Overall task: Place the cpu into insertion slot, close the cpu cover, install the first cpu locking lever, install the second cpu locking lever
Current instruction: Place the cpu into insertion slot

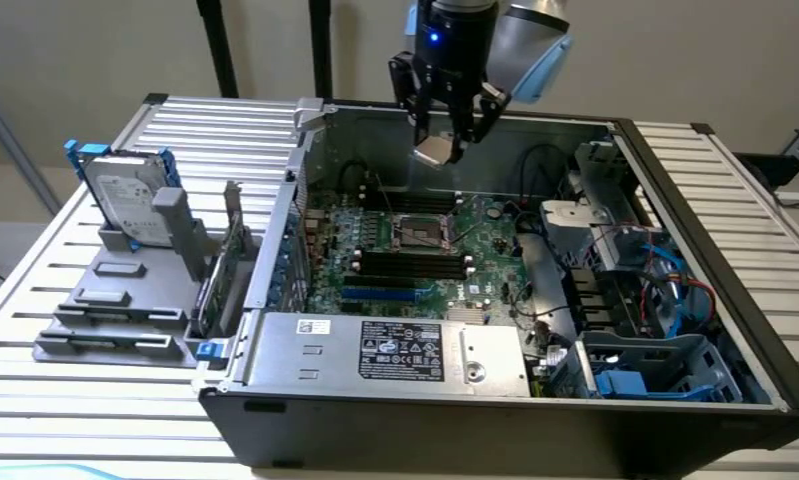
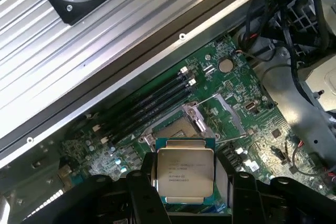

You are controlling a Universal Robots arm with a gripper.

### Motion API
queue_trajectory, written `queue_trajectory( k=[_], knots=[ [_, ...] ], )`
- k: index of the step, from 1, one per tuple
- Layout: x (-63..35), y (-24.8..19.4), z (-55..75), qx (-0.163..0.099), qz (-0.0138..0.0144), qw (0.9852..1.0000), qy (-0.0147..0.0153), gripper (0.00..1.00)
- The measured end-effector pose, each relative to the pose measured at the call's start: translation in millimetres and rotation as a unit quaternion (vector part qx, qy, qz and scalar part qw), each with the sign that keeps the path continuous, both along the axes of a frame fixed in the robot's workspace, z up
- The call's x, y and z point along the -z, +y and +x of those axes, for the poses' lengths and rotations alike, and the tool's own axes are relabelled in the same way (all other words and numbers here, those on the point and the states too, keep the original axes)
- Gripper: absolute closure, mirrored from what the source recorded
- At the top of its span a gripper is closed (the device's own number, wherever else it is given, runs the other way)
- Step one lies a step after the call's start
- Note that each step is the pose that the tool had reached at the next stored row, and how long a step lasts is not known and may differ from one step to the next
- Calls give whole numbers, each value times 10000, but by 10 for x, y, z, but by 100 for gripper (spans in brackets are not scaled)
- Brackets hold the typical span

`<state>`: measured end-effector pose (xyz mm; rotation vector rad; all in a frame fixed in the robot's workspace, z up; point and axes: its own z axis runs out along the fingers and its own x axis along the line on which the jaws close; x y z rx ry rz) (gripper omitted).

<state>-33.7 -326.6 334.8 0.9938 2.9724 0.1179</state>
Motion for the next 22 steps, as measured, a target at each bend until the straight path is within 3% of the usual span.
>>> queue_trajectory(
  k=[5, 10, 16, 22],
  knots=[
    [11, 0, 0, 458, 0, 9990, 0, 45],
    [22, 0, 0, 906, 0, 9959, 0, 45],
    [36, 0, 0, 1452, 0, 9894, 0, 45],
    [50, 0, 0, 1992, 0, 9800, 0, 45]
  ],
)
